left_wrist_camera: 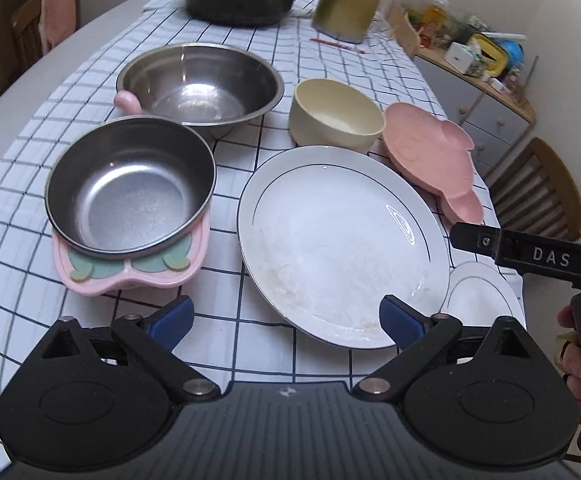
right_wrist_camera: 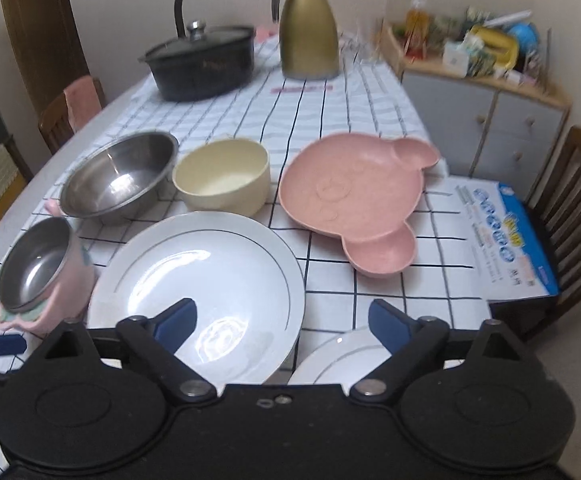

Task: Organize plates and bowls
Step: 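Move both tools toward the rim of the large white plate, then close the left tool on the large plate rim while the right tool grips it too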

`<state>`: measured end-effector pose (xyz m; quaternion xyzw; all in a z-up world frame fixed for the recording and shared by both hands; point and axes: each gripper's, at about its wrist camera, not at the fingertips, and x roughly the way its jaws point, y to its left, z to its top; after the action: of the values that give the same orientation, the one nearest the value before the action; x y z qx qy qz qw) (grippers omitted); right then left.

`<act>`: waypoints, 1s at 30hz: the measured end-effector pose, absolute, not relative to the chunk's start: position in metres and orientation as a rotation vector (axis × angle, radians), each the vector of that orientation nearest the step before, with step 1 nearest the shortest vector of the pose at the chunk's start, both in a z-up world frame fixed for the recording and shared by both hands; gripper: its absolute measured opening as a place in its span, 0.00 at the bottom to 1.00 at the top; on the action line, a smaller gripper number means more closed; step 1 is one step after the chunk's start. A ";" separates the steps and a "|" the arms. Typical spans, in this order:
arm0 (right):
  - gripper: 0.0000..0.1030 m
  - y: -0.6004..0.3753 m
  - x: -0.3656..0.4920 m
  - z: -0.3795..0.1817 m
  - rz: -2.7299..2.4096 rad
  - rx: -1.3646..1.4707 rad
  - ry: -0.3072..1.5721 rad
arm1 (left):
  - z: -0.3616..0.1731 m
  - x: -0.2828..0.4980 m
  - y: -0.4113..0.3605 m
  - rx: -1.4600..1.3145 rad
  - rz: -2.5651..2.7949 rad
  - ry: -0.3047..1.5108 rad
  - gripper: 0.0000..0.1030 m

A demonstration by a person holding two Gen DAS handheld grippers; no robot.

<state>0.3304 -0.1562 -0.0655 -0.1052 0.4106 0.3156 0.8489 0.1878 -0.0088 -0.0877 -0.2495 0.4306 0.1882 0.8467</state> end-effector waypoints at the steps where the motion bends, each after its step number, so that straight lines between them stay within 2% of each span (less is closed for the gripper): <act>1: 0.85 -0.153 0.338 -0.069 0.680 -0.221 0.889 | -0.091 0.191 -0.008 -0.543 0.400 0.916 0.94; 3: 0.79 -0.148 0.354 -0.076 0.700 -0.224 0.933 | -0.098 0.197 -0.007 -0.564 0.423 0.931 0.90; 5: 0.74 -0.144 0.367 -0.084 0.715 -0.228 0.974 | -0.106 0.201 -0.006 -0.587 0.435 0.946 0.74; 7: 0.67 -0.142 0.380 -0.091 0.723 -0.228 1.016 | -0.113 0.207 -0.003 -0.605 0.454 0.966 0.68; 9: 0.59 -0.140 0.391 -0.096 0.729 -0.222 1.044 | -0.116 0.210 -0.003 -0.613 0.468 0.966 0.66; 12: 0.54 -0.137 0.402 -0.100 0.750 -0.207 1.074 | -0.120 0.214 -0.003 -0.616 0.476 0.971 0.59; 17: 0.38 -0.132 0.413 -0.109 0.777 -0.215 1.114 | -0.130 0.219 0.000 -0.629 0.500 0.993 0.40; 21: 0.29 -0.129 0.421 -0.114 0.791 -0.213 1.133 | -0.134 0.220 0.003 -0.644 0.514 0.994 0.32; 30: 0.19 -0.125 0.430 -0.121 0.819 -0.213 1.157 | -0.132 0.219 0.010 -0.672 0.518 0.972 0.19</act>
<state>0.4303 -0.1246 -0.1207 -0.0977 0.5300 0.3754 0.7541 0.2187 0.0096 -0.1316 -0.3133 0.4530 0.2414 0.7990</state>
